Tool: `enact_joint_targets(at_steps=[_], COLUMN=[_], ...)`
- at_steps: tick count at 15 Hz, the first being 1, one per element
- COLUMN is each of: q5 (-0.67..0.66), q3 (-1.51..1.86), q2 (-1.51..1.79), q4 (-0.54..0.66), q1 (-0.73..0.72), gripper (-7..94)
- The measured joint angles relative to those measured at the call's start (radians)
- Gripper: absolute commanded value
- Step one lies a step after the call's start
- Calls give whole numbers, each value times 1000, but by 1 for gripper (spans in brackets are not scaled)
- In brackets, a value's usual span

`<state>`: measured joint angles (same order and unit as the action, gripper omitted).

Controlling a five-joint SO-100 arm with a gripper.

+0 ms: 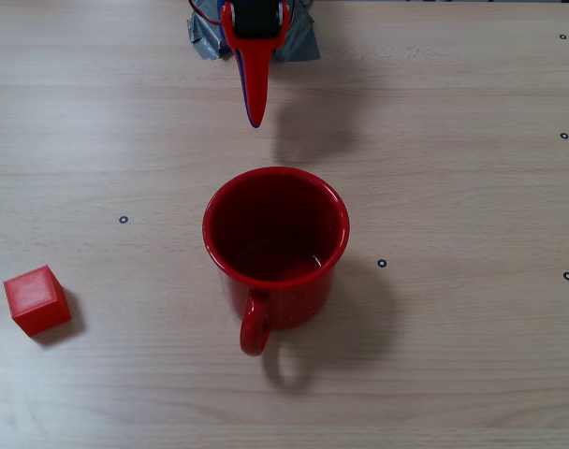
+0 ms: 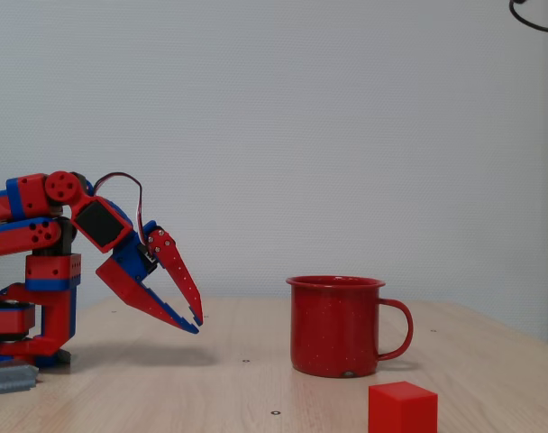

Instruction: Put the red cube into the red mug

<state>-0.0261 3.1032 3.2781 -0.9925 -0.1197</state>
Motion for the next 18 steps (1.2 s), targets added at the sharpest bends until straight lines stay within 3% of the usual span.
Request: enact_joint_targets(at_steps=[14, 18], q5=[-31, -2], q3=[-12, -250], q2=[-8, -272], q4=[-12, -78], q1=[0, 2], gripper=[0, 0])
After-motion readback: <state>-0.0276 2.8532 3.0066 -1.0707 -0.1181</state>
